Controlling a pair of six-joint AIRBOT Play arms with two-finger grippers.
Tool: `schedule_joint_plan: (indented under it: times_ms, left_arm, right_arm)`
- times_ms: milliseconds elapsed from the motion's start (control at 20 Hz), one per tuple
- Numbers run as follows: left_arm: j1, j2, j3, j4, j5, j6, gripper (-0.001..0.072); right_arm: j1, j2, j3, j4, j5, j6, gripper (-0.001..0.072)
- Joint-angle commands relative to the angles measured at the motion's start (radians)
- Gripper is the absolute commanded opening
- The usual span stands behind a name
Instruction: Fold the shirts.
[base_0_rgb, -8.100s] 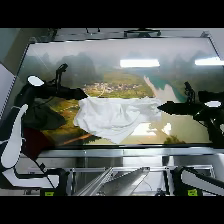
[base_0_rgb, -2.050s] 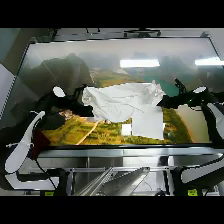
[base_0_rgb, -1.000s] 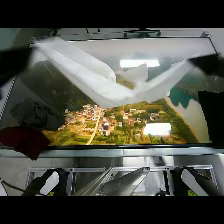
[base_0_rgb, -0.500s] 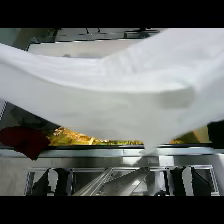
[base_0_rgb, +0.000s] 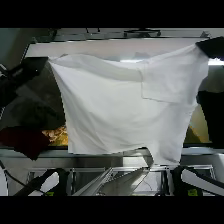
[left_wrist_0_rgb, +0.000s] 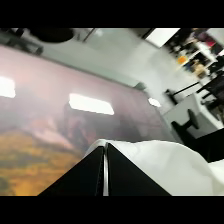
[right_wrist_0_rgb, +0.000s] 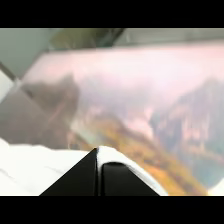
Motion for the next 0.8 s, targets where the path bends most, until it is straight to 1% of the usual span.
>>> schedule_joint_plan:
  times_ms: [0,100,250,300,450,550,650,750]
  left_arm:
    - [-0.05,-0.254,-0.025,0.133,0.187,0.021,0.0026]
    - [-0.031,-0.402,0.053,0.134,0.184,0.046,0.0026]
    - [-0.035,-0.61,0.23,0.133,0.111,0.041,0.0026]
    - [-0.043,-0.671,0.293,0.134,0.09,0.022,0.0026]
    - [-0.044,-0.776,0.411,0.136,0.08,-0.013,0.0018]
    - [-0.039,-0.804,0.45,0.14,0.047,-0.029,0.0015]
    - [-0.045,-0.808,0.455,0.211,0.026,-0.057,0.0009]
    - [-0.064,-0.808,0.456,0.322,0.038,-0.113,0.0008]
  right_arm:
    - [0.08,-0.294,-0.042,-0.046,-0.098,0.01,0.0019]
    - [0.079,-0.443,-0.037,0.053,-0.127,-0.018,0.0019]
    - [0.08,-0.59,-0.026,0.204,-0.126,-0.074,0.0019]
    - [0.08,-0.617,-0.019,0.238,-0.127,-0.095,0.0018]
    - [0.056,-0.634,-0.003,0.238,-0.129,-0.099,0.0019]
    - [0.031,-0.635,-0.003,0.225,-0.074,-0.101,0.0019]
    - [0.022,-0.635,-0.003,0.14,-0.04,-0.08,0.0019]
    - [0.026,-0.636,-0.003,0.04,-0.053,-0.051,0.0018]
